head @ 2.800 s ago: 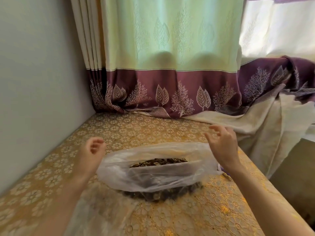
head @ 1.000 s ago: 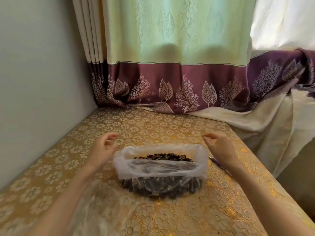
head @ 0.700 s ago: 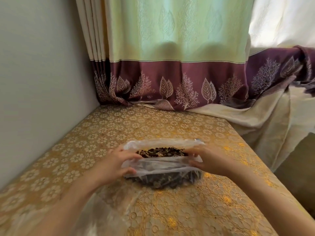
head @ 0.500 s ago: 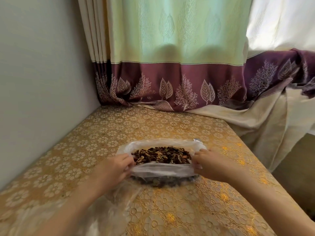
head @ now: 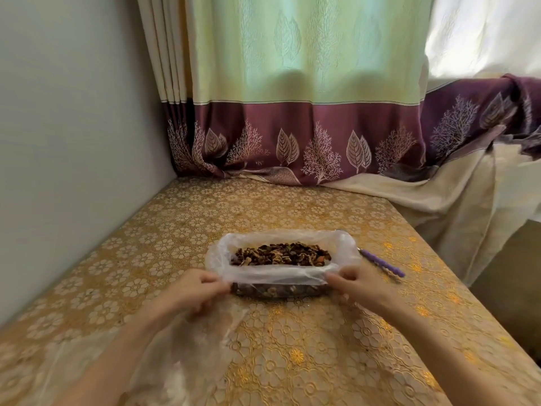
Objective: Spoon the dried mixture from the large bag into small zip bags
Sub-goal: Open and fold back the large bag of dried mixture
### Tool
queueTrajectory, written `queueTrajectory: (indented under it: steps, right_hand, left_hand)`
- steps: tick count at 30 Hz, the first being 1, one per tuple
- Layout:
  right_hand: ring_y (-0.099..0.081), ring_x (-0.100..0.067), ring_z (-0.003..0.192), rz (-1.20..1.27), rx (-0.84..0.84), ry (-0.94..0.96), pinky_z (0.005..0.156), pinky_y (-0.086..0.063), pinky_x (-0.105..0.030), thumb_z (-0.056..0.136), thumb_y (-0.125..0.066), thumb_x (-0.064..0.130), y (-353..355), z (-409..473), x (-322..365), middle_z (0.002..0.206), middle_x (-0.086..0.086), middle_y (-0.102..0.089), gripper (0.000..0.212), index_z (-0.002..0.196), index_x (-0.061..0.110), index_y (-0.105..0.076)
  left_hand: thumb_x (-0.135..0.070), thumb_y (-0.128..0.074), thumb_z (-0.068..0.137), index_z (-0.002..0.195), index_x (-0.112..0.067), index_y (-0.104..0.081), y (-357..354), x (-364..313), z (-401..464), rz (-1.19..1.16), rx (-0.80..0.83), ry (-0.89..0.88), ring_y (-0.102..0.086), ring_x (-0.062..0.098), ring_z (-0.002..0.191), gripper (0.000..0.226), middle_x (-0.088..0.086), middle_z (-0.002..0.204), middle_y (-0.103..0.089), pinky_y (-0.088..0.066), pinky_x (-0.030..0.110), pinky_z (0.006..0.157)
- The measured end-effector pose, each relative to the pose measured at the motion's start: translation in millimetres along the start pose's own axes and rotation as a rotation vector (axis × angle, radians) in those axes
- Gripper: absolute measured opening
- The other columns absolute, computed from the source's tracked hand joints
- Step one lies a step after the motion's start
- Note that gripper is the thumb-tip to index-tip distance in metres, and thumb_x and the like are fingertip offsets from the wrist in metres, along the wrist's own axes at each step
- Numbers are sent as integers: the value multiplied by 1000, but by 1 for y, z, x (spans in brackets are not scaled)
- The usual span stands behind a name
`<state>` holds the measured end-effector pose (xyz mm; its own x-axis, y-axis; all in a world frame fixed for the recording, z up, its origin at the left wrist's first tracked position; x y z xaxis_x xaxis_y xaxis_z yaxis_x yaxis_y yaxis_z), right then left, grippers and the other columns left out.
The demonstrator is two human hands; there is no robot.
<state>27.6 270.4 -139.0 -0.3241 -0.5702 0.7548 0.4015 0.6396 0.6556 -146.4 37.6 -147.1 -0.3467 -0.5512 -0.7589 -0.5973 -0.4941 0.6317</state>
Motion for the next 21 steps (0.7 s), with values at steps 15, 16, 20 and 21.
queueTrajectory:
  steps: [15, 16, 20, 21]
  right_hand:
    - [-69, -30, 57, 349, -234, -345, 64, -59, -48, 78, -74, 36, 14, 22, -26, 79, -23, -67, 54, 98, -12, -58]
    - [-69, -29, 54, 337, -241, -359, 59, -59, -43, 79, -73, 38, 14, 23, -26, 80, -24, -68, 61, 108, -12, -55]
    - [-69, -23, 58, 81, -195, -336, 57, -58, -33, 91, -56, 41, 10, 33, -19, 87, -14, -67, 51, 116, -3, -52]
    - [-68, -23, 62, 30, -195, -318, 62, -58, -34, 94, -51, 39, 9, 36, -17, 85, -10, -66, 43, 108, -1, -55]
  left_hand:
    - [-52, -48, 88, 121, 2, -40, 5, -3, 23, 53, -377, 109, -64, 15, 51, 63, 6, 71, -66, -53, 28, 52]
    - [-57, -45, 87, 127, 5, -36, 4, -1, 27, 146, -374, 129, -62, 15, 52, 75, 3, 69, -63, -51, 27, 51]
    - [-50, -37, 95, 94, -5, -56, 4, -5, 42, 354, -439, 73, -40, 11, 46, 49, -4, 57, -43, -36, 23, 47]
    - [-43, -34, 97, 86, -9, -53, 5, -6, 43, 372, -474, 59, -39, 11, 47, 40, -5, 59, -44, -35, 23, 48]
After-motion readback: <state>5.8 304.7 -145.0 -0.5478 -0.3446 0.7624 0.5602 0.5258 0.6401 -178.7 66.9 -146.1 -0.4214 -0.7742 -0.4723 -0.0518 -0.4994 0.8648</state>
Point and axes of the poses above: each hand's wrist, its own z-axis towards the middle knuckle, its own y-axis out of the back of the hand, x = y × z, the point moved 7 cm from there along z, towards the middle knuckle
